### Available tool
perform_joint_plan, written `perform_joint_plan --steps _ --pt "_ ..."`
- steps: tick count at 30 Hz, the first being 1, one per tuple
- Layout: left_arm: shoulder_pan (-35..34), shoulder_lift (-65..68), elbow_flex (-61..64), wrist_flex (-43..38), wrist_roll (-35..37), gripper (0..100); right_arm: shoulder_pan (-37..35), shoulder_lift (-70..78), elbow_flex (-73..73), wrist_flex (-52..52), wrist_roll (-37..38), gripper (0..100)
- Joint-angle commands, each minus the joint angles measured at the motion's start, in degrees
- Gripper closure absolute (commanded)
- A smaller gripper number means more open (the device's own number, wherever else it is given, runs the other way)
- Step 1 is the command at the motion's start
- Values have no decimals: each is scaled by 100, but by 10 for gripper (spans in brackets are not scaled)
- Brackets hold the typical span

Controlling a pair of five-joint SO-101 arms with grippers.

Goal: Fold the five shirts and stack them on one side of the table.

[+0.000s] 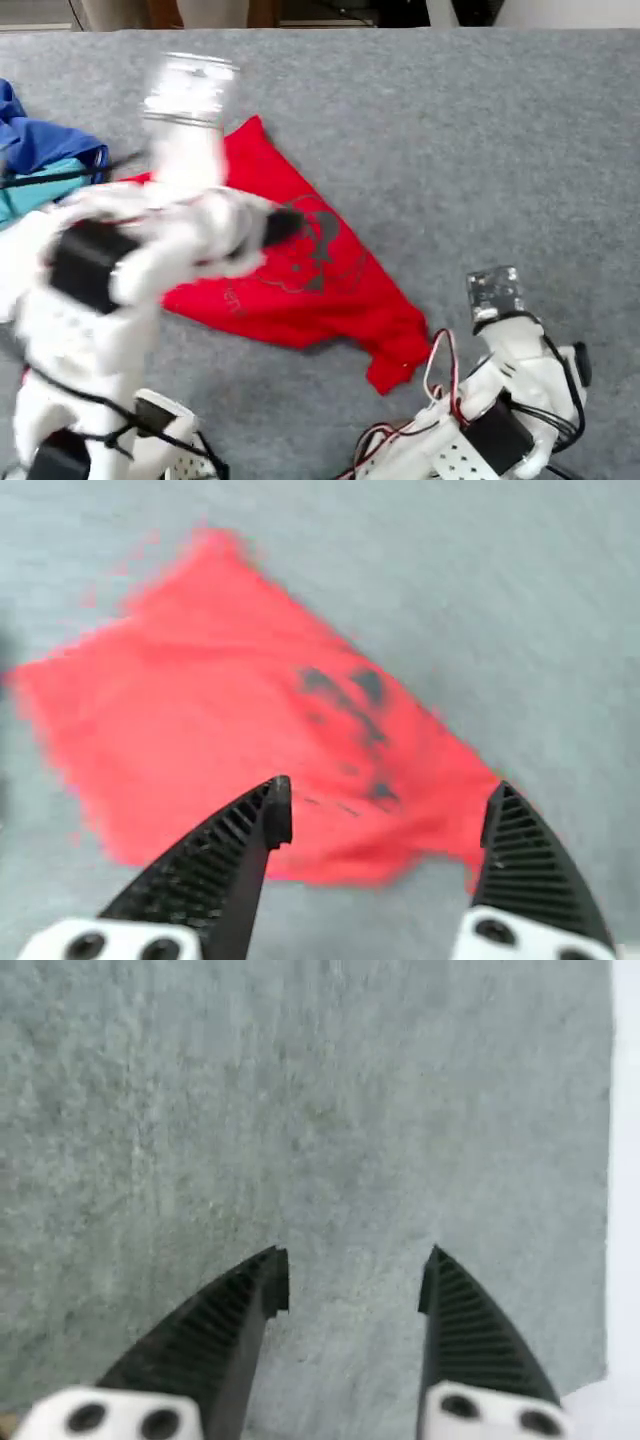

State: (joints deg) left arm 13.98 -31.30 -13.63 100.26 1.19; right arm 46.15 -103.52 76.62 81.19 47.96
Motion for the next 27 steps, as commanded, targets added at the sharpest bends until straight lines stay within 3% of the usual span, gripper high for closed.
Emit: perform_joint_plan --steps 1,5,10,15,19,27 --pt "-1864 -13 97 -220 -149 693 -646 505 -699 132 -281 764" --pt "-2875 637 993 -1266 -158 693 -1675 2044 -1771 132 -844 764" --pt "-3077 1657 1916 -2752 -176 693 -2756 4277 -3609 132 -1486 764" --pt "-3446 2598 1873 -3578 -141 694 -3363 6000 -5121 149 -1732 764" --pt "-3859 3371 1407 -3666 220 694 -3662 6826 -5613 141 -1758 764" --pt "-3499 5543 -334 -3332 1011 694 -4171 7662 -5675 -316 -2004 764"
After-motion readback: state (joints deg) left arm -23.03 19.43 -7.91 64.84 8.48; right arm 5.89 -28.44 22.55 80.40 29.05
